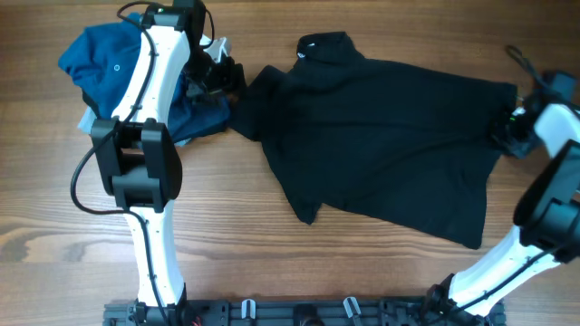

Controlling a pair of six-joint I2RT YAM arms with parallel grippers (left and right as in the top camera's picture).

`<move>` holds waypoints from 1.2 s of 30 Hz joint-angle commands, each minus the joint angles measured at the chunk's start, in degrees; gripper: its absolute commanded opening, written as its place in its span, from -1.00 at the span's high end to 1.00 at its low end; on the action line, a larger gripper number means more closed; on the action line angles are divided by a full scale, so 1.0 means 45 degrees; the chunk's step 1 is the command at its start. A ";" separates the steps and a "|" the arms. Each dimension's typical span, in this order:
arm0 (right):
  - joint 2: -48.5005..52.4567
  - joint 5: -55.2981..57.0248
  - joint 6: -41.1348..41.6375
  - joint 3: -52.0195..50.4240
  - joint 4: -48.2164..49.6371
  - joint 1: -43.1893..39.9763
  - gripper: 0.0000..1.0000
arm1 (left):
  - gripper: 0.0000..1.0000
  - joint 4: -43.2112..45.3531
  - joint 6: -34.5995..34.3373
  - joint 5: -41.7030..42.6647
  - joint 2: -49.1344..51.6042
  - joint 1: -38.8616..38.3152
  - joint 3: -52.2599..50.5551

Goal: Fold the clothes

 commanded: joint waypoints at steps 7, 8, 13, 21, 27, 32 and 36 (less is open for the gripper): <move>-0.5503 -0.5697 -0.0126 0.0461 -0.1695 -0.1637 -0.18 | -0.23 -0.1394 0.0029 -0.0559 -0.3546 -0.1384 -0.0058; -0.5824 -0.5697 0.0087 0.0461 -0.1933 -0.1637 -0.19 | -0.20 -0.1656 -0.0121 -0.0724 -0.3473 -0.1676 -0.0160; -0.6557 -0.5693 0.0102 0.0461 -0.2968 -0.1637 -0.22 | -0.15 -0.0670 -0.1676 -0.0787 -0.3429 -0.4002 -0.3177; -0.6513 -0.5168 0.0083 0.0073 -0.4027 -0.1418 -0.21 | -0.51 0.2535 -0.2662 -0.0782 -0.3424 -0.6703 -0.7752; -0.6494 -0.3206 0.0058 -0.0180 -0.4993 -0.0670 -0.23 | -0.56 0.3774 -0.2642 -0.0792 -0.3293 -0.6941 -0.8893; -0.6494 -0.2142 0.0097 -0.0743 -0.5187 -0.0204 -0.29 | 0.82 0.4138 -0.2603 -0.1418 -0.3157 -0.6815 -0.8893; -0.6489 -0.2152 0.0102 -0.2458 -0.4328 -0.0165 -0.31 | 0.92 0.3798 -0.2603 -0.1511 -0.3157 -0.6547 -0.8893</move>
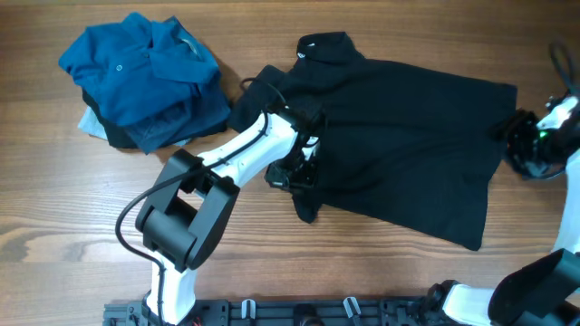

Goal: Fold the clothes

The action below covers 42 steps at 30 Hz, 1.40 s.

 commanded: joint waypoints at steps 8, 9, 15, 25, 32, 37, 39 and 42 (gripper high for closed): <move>0.0029 0.1651 0.2059 -0.5110 0.2254 0.0053 0.54 | 0.92 -0.2914 0.0078 -0.0597 0.0262 0.1224 -0.0058; 0.0029 0.1642 0.2370 -0.5523 0.2599 0.0053 0.64 | 0.92 -0.2875 0.0078 -0.0597 0.0262 0.1224 -0.0058; 0.0029 0.1132 0.3662 -0.8063 0.5474 0.0053 0.80 | -0.03 -0.2749 0.0068 -0.0593 0.0262 0.1224 -0.0058; 0.0024 0.4435 0.3997 -0.6567 0.5139 -0.2798 0.91 | -0.43 -0.3249 0.0068 -0.0597 0.0262 0.1229 -0.0058; 0.0015 0.1855 0.2778 -0.5144 0.5056 -0.3633 0.69 | -0.69 -0.3002 0.0063 -0.0510 0.0262 0.1224 -0.0058; -0.0228 -0.1807 0.1409 -0.4201 0.4439 -0.3628 0.41 | -0.68 -0.1865 -0.0087 0.0738 0.0262 0.1214 -0.0058; -0.0316 -0.2565 0.1331 -0.4182 0.4090 -0.3614 0.38 | -0.54 -0.1758 -0.0087 0.1360 0.0262 0.1214 -0.0058; -0.0321 -0.3031 0.0641 -0.4182 0.3415 -0.3429 0.38 | -0.23 -0.1953 -0.0131 0.1710 0.0267 0.1156 -0.0165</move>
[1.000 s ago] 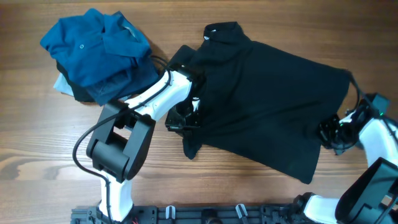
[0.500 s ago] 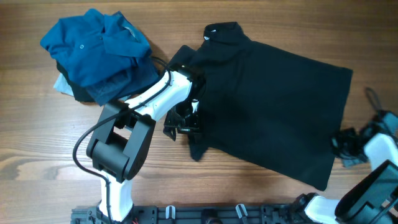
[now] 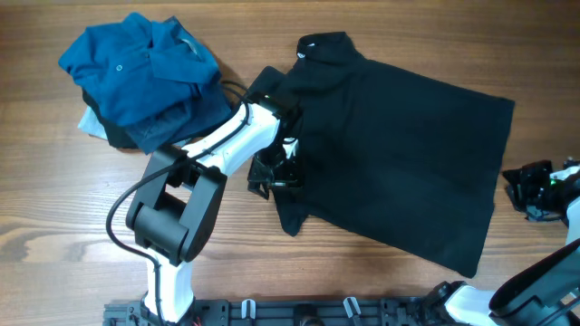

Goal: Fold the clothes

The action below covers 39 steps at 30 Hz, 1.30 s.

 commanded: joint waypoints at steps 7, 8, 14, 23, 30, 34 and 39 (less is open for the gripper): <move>-0.0219 -0.1005 -0.1982 0.0151 -0.0782 0.2603 0.34 | 0.64 0.0554 -0.0345 0.0923 0.0262 -0.0107 -0.0617; -0.0214 -0.1035 -0.2181 0.0151 -0.0389 0.3138 0.35 | 0.63 0.0418 -0.0340 0.0913 0.0262 -0.0097 -0.0607; -0.0209 -0.0733 -0.1311 0.0355 0.1991 0.5872 0.39 | 0.06 -0.0500 -0.0330 0.0821 -0.0413 0.0194 -0.0209; 0.2793 0.0733 -0.1457 0.3905 0.1447 0.6266 0.24 | -0.90 -0.1243 -0.0340 -0.2030 -0.4274 0.0549 0.2045; 0.7082 0.2890 -0.2288 0.8204 -0.2307 0.5459 0.11 | -1.00 -0.0777 -0.0340 -0.3147 -0.6397 0.1530 0.2069; 0.8349 0.4012 -0.1520 0.8223 -0.1943 0.4809 0.13 | -1.00 -0.0782 -0.0350 -0.3128 -0.6552 0.1957 0.2069; 0.9258 0.4133 -0.1010 0.8223 -0.0884 0.4308 0.23 | -0.99 -0.0515 -0.0345 -0.3133 -0.6547 0.1953 0.2069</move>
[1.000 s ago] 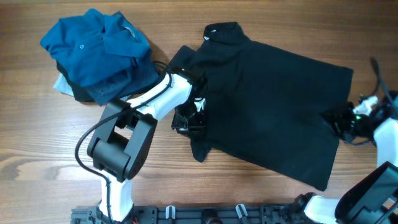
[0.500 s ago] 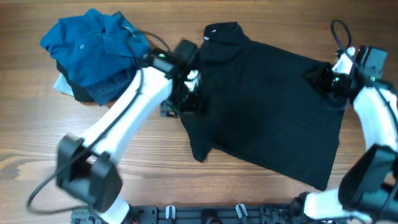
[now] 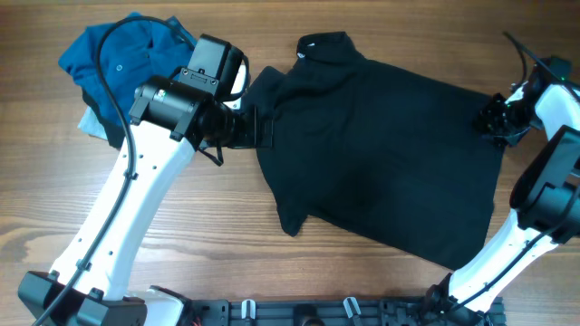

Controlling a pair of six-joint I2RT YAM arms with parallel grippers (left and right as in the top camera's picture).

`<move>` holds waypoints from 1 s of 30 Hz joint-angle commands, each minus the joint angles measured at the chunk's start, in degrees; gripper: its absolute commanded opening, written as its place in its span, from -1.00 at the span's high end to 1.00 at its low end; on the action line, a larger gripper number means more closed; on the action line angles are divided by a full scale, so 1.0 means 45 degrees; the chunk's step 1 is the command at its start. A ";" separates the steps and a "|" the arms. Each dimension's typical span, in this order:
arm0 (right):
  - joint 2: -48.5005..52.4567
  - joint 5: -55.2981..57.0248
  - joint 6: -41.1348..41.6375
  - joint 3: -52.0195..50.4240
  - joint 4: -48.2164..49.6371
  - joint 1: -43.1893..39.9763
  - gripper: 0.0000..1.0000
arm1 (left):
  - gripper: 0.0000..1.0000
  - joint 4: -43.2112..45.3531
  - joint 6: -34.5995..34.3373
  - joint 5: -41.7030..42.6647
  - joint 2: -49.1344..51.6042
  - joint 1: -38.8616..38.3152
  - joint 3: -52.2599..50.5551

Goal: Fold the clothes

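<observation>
A black polo shirt [image 3: 381,145] lies spread flat across the table, with its collar [image 3: 322,43] at the far edge. My left gripper [image 3: 261,127] sits at the shirt's left sleeve edge, jaws spread apart and nothing lifted. My right gripper [image 3: 497,118] rests low on the shirt's upper right corner. It is black against black cloth, so its jaws are hard to make out.
A pile of folded blue clothes [image 3: 113,59] sits at the far left, partly hidden under the left arm [image 3: 136,199]. Bare wooden table [image 3: 272,272] runs along the near side. The arm bases stand at the near edge.
My left gripper was at the shirt's lower left edge and is now higher up at the left sleeve. My right gripper was on bare table off the shirt's right side and is now on its upper right corner.
At first my left gripper was by the blue pile and my right at the shirt's right corner. Then the left was on the shirt's lower left edge, which lay further left a moment later, while the right sat off the cloth. Now both are at the shirt's upper corners.
</observation>
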 commanded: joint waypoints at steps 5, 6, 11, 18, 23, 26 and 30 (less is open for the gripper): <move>0.2623 0.1336 0.1831 0.0015 0.2025 0.0087 0.47 | -0.99 0.0345 -0.0398 -0.0112 -0.0180 0.0034 0.0087; 0.3167 0.1331 0.2341 0.0024 0.2550 0.0083 0.50 | -0.99 0.0340 -0.0651 -0.0112 -0.0185 0.0034 0.0087; 0.4809 -0.0719 0.3449 0.1326 0.3915 0.0087 0.60 | -1.00 0.0384 -0.0699 -0.0019 -0.0185 0.0034 0.0087; 0.4857 -0.4303 0.3113 0.3648 0.5537 -0.0083 0.52 | -1.00 0.0651 -0.0986 -0.0019 -0.0185 0.0034 0.0087; 0.3803 -0.6125 0.1433 0.5697 0.3419 -0.0738 0.21 | -1.00 0.0729 -0.0981 -0.0024 -0.0185 0.0034 0.0087; 0.2487 -0.6120 0.0015 0.5712 0.1846 -0.0908 0.14 | -1.00 0.0816 -0.0976 -0.0019 -0.0185 0.0034 0.0087; 0.0389 -0.6115 -0.1438 0.5712 -0.0029 -0.0918 0.01 | -1.00 0.0432 -0.1035 0.0160 0.0015 0.0019 0.0039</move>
